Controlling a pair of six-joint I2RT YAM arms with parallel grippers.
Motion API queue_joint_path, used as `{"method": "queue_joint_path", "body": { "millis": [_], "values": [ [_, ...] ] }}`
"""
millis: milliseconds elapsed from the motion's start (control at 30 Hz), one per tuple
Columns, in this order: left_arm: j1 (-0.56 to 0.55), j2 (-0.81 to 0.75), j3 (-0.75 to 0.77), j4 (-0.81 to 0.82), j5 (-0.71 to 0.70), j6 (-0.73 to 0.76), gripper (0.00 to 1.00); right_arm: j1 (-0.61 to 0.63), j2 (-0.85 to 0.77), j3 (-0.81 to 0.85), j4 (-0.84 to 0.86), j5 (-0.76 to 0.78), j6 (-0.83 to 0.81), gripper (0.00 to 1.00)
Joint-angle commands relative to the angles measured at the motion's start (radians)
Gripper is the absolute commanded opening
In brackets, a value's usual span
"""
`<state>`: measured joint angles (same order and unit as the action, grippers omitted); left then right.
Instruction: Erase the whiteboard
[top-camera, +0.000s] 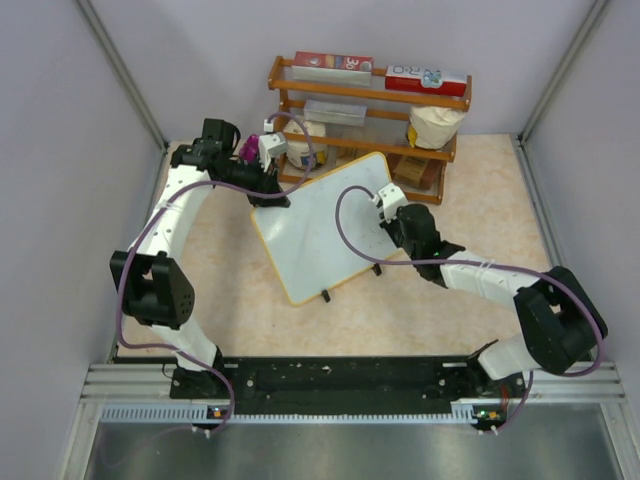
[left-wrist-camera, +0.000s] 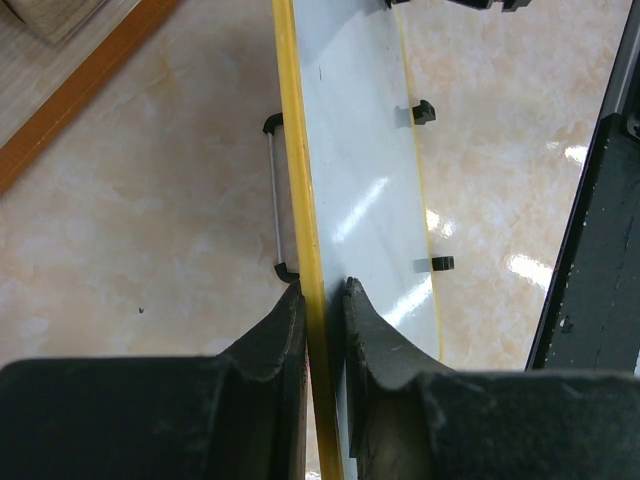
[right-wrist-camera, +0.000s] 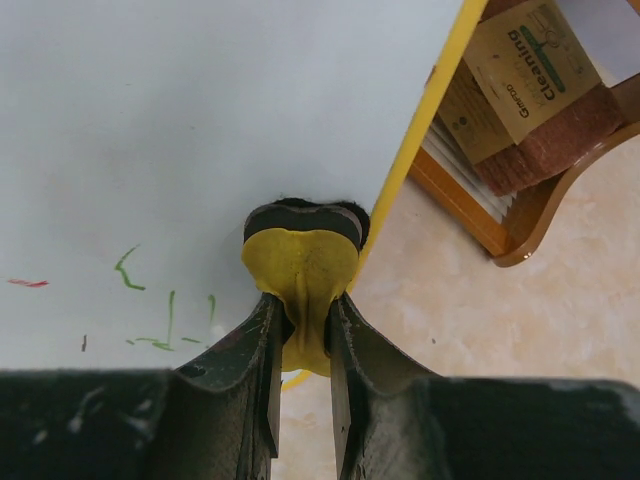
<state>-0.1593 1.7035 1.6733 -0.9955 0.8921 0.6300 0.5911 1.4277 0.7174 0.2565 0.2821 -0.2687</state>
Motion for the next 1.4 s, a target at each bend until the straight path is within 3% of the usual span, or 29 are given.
{"method": "queue_joint_path", "body": {
  "millis": [0,467,967,1133,1367],
  "values": [
    [-0.022,-0.024,-0.032,-0.048,-0.045,0.108,0.0,-0.034,-0.015,0.027,0.072,-0.02,-0.015,0.0],
    [-0.022,-0.018,-0.035,-0.046,-0.041,0.099,0.0,0.007,-0.019,0.039,0.053,-0.165,0.079,0.0],
    [-0.022,-0.022,-0.035,-0.043,-0.039,0.086,0.0,0.256,0.051,0.088,0.05,-0.161,0.102,0.0],
    [-0.022,-0.024,-0.034,-0.043,-0.039,0.086,0.0,0.247,0.046,0.077,0.069,-0.103,0.06,0.0],
    [-0.022,-0.024,-0.035,-0.048,-0.042,0.099,0.0,0.102,0.027,0.054,0.067,-0.133,0.075,0.0]
  ]
}}
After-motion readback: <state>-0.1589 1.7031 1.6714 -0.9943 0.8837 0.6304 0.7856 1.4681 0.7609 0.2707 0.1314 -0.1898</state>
